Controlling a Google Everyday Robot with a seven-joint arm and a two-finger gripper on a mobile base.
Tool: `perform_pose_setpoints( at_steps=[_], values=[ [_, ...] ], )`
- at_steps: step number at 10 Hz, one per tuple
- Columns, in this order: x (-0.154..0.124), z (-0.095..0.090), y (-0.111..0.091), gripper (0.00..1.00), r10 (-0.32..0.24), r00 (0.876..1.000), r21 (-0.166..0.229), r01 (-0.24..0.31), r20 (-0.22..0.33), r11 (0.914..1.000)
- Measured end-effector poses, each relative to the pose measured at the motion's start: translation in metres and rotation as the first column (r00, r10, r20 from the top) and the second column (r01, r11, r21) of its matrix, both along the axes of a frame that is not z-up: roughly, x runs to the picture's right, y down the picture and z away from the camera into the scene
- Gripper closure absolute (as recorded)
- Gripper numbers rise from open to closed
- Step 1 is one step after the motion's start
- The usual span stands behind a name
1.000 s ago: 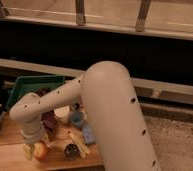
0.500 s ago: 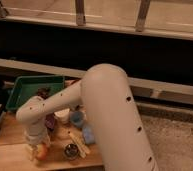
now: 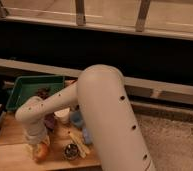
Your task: Place apple in plastic cup
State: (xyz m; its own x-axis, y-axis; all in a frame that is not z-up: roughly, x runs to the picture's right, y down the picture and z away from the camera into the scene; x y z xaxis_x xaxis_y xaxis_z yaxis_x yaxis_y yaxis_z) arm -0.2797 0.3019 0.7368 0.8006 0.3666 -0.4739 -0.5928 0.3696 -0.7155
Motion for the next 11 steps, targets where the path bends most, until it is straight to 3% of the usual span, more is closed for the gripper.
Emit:
perform_pose_setpoints(
  at_steps=[2, 3, 7, 11],
  values=[
    [0.002, -0.003, -0.004, 0.86, -0.003, 1.000, 0.014, 0.003, -0.005, 0.9999],
    [0.003, -0.006, -0.007, 0.89, -0.005, 1.000, 0.020, 0.005, -0.007, 0.9998],
    [0.015, -0.031, -0.023, 0.90, -0.005, 1.000, 0.046, 0.006, -0.029, 0.9989],
    [0.071, -0.056, -0.049, 0.90, 0.055, 0.988, 0.082, -0.044, -0.145, 0.9957]
  ],
)
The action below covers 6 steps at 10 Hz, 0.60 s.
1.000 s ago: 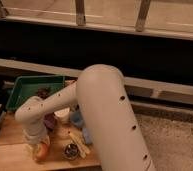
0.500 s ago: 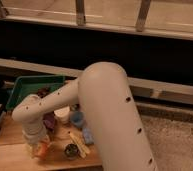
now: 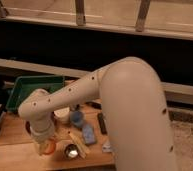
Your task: Place apple in plastic cup
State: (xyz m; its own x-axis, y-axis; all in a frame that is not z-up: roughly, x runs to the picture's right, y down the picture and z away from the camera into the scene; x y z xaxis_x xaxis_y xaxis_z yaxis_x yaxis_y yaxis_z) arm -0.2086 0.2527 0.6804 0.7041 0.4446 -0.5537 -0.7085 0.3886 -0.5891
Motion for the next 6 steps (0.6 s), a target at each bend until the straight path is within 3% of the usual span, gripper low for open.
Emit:
perform_pose_setpoints(
  at_steps=[3, 6],
  values=[
    [0.052, -0.003, -0.038, 0.90, 0.047, 0.993, 0.032, -0.044, -0.106, 0.9985],
    [0.105, -0.006, -0.087, 0.90, 0.098, 0.969, 0.096, -0.078, -0.225, 0.9923]
  ],
)
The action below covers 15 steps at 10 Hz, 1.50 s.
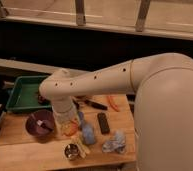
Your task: Place apple in plastic cup
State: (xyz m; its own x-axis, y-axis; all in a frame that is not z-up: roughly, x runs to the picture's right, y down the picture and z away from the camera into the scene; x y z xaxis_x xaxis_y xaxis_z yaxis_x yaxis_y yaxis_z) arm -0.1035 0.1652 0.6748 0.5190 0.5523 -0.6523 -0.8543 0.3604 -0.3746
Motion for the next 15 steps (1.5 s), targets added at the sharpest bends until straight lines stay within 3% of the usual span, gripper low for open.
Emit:
perform_pose_setpoints(
  at_steps=[2, 6, 10, 11, 13, 15],
  values=[
    [0.022, 0.004, -0.021, 0.90, 0.051, 0.997, 0.068, -0.047, -0.056, 0.9966],
    [0.007, 0.027, -0.034, 0.90, 0.078, 0.995, 0.148, -0.068, -0.059, 0.9867],
    [0.008, 0.029, -0.033, 0.90, 0.079, 0.994, 0.149, -0.067, -0.071, 0.9866],
    [0.005, 0.033, -0.032, 0.90, 0.096, 0.994, 0.148, -0.087, -0.053, 0.9852],
    [0.003, 0.053, -0.037, 0.90, 0.120, 0.992, 0.141, -0.116, -0.022, 0.9833],
    [-0.003, 0.067, -0.048, 0.90, 0.115, 0.993, 0.152, -0.110, -0.022, 0.9823]
  ],
)
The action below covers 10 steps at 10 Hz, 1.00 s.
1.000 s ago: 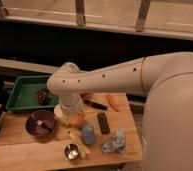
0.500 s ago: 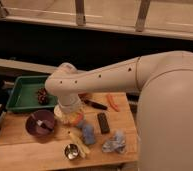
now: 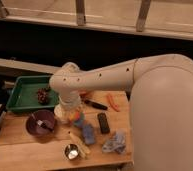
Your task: Place apple in plastic cup
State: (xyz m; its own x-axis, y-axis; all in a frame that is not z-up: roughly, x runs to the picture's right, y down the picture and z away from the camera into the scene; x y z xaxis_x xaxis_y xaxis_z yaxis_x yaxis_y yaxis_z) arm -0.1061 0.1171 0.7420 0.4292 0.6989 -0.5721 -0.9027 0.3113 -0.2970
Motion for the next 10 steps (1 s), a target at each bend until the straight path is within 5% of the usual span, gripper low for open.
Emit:
perform_pose_setpoints(
  at_steps=[2, 8, 10],
  values=[
    [0.006, 0.010, -0.011, 0.85, -0.003, 1.000, 0.010, 0.003, -0.023, 0.9999],
    [0.022, 0.035, 0.007, 0.28, 0.020, 0.998, -0.056, -0.024, -0.061, 0.9982],
    [0.019, 0.038, 0.013, 0.21, 0.027, 0.999, -0.073, -0.031, -0.047, 0.9969]
  ],
)
